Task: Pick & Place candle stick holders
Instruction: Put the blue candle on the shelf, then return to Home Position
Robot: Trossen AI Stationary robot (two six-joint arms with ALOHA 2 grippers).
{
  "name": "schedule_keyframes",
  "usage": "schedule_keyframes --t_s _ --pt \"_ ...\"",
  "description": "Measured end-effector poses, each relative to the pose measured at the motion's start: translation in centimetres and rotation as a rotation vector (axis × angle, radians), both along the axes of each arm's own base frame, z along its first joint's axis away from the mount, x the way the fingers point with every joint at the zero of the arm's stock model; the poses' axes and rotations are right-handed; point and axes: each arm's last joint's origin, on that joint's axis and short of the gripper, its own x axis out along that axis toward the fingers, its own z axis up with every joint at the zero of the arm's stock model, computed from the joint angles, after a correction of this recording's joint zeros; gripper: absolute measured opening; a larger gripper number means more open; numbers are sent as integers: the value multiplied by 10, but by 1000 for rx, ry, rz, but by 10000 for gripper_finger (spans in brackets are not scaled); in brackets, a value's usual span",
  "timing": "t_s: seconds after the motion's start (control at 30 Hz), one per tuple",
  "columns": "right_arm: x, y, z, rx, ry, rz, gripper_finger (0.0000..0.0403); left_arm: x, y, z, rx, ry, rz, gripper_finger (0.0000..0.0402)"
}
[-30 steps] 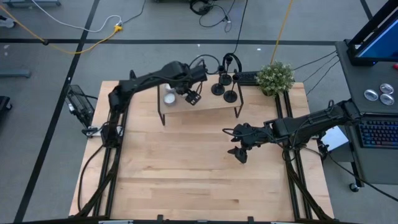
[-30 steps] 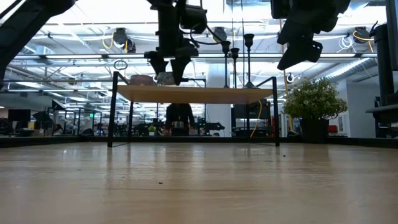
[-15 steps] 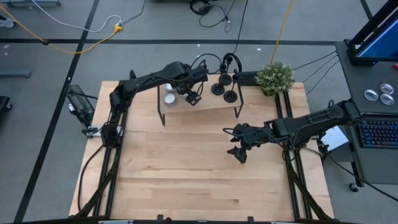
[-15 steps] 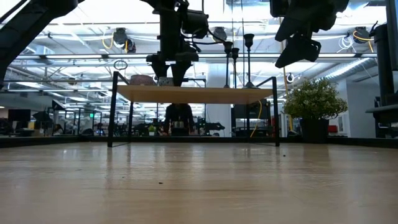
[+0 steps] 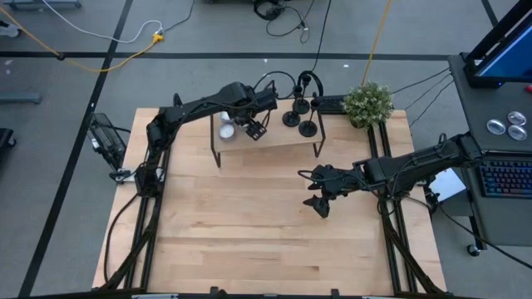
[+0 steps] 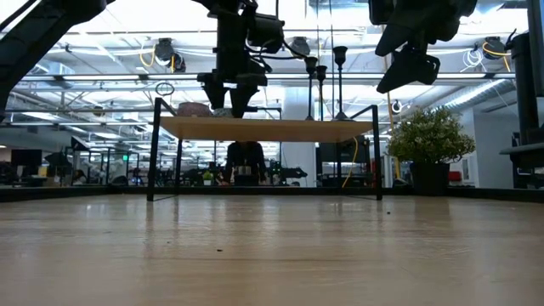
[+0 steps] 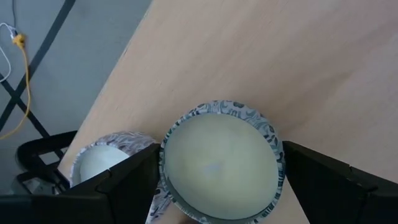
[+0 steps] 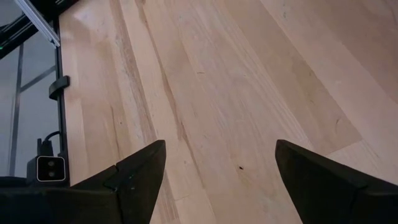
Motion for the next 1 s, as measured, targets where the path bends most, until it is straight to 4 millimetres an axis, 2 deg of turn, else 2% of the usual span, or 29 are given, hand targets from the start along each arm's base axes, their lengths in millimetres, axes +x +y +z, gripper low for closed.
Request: schedule_keyframes --t_s 0.63,0.83,1.0 --pt "0 0 0 0 0 1 293 -5 -2 4 -10 14 4 335" --pt "0 0 0 0 0 0 293 -11 -5 16 -1 -20 5 335" --pt "0 0 0 0 -1 0 293 -21 -11 37 -9 -105 7 335"
